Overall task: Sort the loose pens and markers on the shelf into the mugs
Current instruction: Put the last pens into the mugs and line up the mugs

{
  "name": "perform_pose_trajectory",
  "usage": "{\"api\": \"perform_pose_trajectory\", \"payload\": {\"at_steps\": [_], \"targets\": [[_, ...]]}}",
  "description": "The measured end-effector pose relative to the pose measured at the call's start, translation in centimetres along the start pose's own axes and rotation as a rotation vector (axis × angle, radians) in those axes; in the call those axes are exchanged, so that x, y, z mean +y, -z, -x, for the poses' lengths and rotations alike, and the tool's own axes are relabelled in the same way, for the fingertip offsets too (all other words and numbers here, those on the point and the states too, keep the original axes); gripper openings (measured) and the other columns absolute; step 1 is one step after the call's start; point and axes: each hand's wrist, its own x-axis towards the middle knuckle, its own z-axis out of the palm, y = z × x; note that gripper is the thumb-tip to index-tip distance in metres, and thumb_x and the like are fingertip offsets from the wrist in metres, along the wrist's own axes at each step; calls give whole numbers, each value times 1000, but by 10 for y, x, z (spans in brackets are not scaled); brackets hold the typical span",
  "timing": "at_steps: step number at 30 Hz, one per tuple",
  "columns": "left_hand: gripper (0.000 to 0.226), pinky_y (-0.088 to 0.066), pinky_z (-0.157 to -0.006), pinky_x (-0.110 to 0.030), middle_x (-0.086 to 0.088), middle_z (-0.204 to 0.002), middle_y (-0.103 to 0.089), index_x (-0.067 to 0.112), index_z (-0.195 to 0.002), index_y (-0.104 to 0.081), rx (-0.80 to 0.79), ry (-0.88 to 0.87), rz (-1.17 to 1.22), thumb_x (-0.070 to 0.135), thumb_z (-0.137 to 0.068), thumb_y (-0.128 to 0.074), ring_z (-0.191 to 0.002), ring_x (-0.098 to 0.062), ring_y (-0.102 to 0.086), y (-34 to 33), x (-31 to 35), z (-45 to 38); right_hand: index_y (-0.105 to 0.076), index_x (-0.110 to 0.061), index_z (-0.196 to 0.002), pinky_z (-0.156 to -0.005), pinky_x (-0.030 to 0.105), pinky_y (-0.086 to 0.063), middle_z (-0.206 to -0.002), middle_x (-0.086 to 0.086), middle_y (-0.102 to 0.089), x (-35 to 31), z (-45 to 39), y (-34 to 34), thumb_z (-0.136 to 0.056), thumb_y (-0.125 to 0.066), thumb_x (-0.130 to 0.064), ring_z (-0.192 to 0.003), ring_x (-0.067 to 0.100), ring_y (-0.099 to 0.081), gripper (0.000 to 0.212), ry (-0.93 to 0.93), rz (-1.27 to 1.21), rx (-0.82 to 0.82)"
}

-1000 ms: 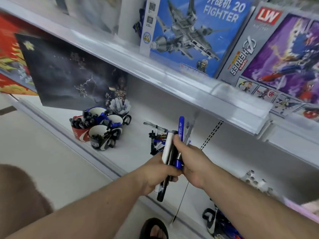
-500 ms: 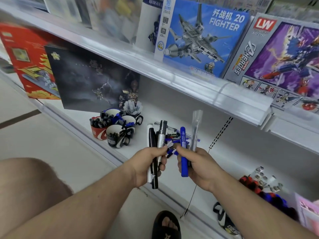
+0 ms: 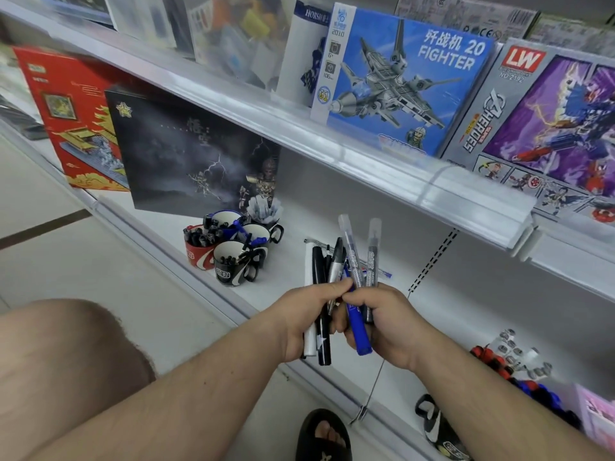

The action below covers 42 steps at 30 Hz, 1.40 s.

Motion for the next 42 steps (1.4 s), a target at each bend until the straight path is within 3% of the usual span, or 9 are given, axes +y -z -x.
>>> {"api": "perform_pose_trajectory", "payload": {"at_steps": [4, 9, 17, 23, 26, 29, 36, 39, 42], "targets": [[50, -44, -103, -47, -6, -52, -56, 11, -77, -71, -41, 3, 9, 53, -55, -84, -87, -32, -60, 2, 2, -7, -55, 5, -103, -58, 35, -44, -70, 25, -66, -4, 0, 3, -93, -48, -4, -56, 26, -59, 15, -52, 110, -65], [26, -49, -64, -33, -7, -60, -63, 6, -94, -68, -136, 80, 125, 30, -84, -67, -50, -20, -57, 6, 0, -10, -57, 6, -99, -56, 35, -53, -74, 28, -67, -4, 1, 5, -96, -45, -6, -60, 34, -64, 18, -125, 39, -147], [16, -57, -84, -37, -8, -87, -73, 0, -91, -70, 37, -75, 388, 9, -93, -57, -69, -17, -67, 22, 4, -14, -64, 1, -103, -51, 30, -41, -56, 10, -56, 9, -14, 16, -98, -52, -16, -45, 22, -48, 21, -70, 51, 234], [4, -58, -77, -39, -6, -63, -63, 4, -87, -68, 124, -187, 265, 3, -85, -71, -54, -17, -59, 10, 6, -13, -55, -6, -95, -47, 28, -28, -50, 1, -39, 9, -14, 4, -85, -47, 5, -44, 14, -32, 17, -22, 142, 200], [6, -57, -68, -35, -8, -70, -70, 6, -85, -71, 138, -271, 170, 2, -82, -74, -61, -19, -65, 3, 7, -13, -50, -13, -83, -48, 26, -27, -54, -4, -42, 12, -15, -5, -82, -43, 8, -49, 11, -34, 22, 64, 350, 220], [18, -59, -72, -36, -12, -84, -75, 5, -95, -72, 198, -297, 134, 3, -78, -78, -74, -22, -70, 4, 9, -12, -50, -19, -103, -54, 28, -37, -76, -3, -55, 16, -16, -10, -85, -50, -5, -63, 14, -50, 23, 75, 627, 240], [23, -59, -79, -41, -14, -89, -75, 6, -98, -74, 173, -285, 81, 0, -76, -79, -83, -27, -71, 5, 1, -11, -34, -20, -133, -69, 34, -51, -88, -2, -58, 9, -5, -18, -85, -56, -25, -84, 25, -60, 54, 80, 1183, 243], [26, -59, -80, -39, -15, -93, -75, 7, -102, -74, 149, -304, 65, 0, -77, -78, -88, -28, -72, 6, 4, -11, 5, -18, -154, -69, 29, -45, -100, -1, -62, 9, -5, -20, -84, -60, -31, -92, 23, -61, 97, 74, 1283, 211], [29, -58, -74, -32, -17, -96, -75, 3, -104, -72, 143, -291, 59, 1, -76, -79, -90, -28, -72, 8, 4, -10, 23, -14, -152, -68, 26, -47, -95, -4, -61, 11, -5, -22, -82, -63, -30, -87, 18, -60, 112, 80, 1296, 128]]}}
